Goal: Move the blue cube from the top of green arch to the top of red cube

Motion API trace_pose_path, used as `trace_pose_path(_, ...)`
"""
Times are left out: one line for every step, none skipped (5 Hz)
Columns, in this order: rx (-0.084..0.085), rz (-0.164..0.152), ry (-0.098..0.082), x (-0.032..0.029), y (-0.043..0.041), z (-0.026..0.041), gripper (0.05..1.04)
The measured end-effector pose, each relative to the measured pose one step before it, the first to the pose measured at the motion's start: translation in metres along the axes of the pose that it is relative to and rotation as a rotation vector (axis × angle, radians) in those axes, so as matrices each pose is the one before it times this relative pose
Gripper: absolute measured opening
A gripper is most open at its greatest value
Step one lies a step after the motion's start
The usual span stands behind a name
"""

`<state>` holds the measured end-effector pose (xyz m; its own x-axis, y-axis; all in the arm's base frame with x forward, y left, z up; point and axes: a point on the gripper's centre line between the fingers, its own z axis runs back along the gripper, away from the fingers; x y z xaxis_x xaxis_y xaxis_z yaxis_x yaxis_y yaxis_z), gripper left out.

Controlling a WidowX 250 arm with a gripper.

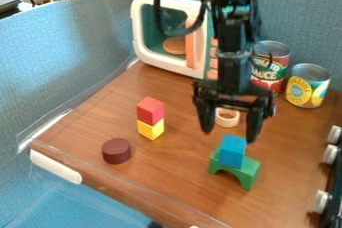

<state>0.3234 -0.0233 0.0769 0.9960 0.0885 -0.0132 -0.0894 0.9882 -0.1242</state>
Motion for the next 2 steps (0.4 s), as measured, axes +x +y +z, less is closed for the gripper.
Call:
trace_pose_path(0.013, 0.0061, 0.0455, -0.0018, 0.00238, -0.01485, 0.999)
trace_pose_path(-0.0126, 0.0089, -0.0179, 0.00401, -0.00175, -0.00292, 0.999)
